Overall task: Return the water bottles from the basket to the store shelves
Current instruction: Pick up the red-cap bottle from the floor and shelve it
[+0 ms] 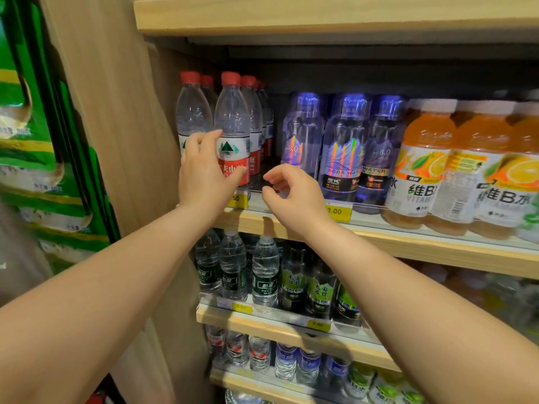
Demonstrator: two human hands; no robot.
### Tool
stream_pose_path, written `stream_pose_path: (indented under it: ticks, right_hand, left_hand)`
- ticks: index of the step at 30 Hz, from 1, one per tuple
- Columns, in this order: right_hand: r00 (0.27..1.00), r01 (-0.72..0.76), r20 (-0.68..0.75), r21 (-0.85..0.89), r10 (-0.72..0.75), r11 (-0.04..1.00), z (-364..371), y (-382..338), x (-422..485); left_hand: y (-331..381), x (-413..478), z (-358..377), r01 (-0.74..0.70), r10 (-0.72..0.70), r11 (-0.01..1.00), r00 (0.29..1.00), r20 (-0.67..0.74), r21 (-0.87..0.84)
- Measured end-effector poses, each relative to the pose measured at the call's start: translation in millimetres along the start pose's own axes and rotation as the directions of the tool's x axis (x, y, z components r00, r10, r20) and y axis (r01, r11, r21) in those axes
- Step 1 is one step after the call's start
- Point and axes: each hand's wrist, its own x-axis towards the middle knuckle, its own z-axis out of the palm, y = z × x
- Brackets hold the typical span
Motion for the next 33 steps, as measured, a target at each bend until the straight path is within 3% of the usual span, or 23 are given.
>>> stream_pose_path:
  ticks: [6, 9, 13, 21, 27, 33]
  right_hand:
    - [0.984, -0.13, -0.13, -0.082, 0.119, 0.988, -14.4, -11.7, -67.3]
    - [0.939, -0.304, -0.197, -0.092, 0.282, 0.948, -26.4, -13.4, -122.4]
    - [0.865, -0.475, -0.259, -0.144, 0.43, 0.868, -49.7, -10.9, -204.1]
    - [0.622, -0.756, -0.41, -0.091, 0.667, 0.649, -137.4, 15.4, -359.1]
    - [0.424, -0.87, -0.541, -0.022, 0.726, 0.492, -244.5, 53.7, -456.3]
    - [0.288, -0.915, -0.617, 0.048, 0.732, 0.401, -344.3, 95.7, -527.3]
  left_hand:
    - [-6.6, -63.2, -12.9, -0.028, 0.07, 0.969, 0.983, 0.167, -0.245]
    - [4.7, -107.4, -15.5, 0.045, 0.097, 0.931, 0.925, 0.366, -0.361]
    - [31.1, -173.5, -12.3, 0.111, 0.162, 0.884, 0.839, 0.519, -0.455]
    - [133.8, -295.2, 18.4, 0.228, 0.351, 0.805, 0.562, 0.75, -0.547]
    - [252.8, -373.5, 67.5, 0.205, 0.495, 0.775, 0.391, 0.776, -0.597]
    - [374.2, -442.6, 117.5, 0.156, 0.593, 0.753, 0.26, 0.762, -0.639]
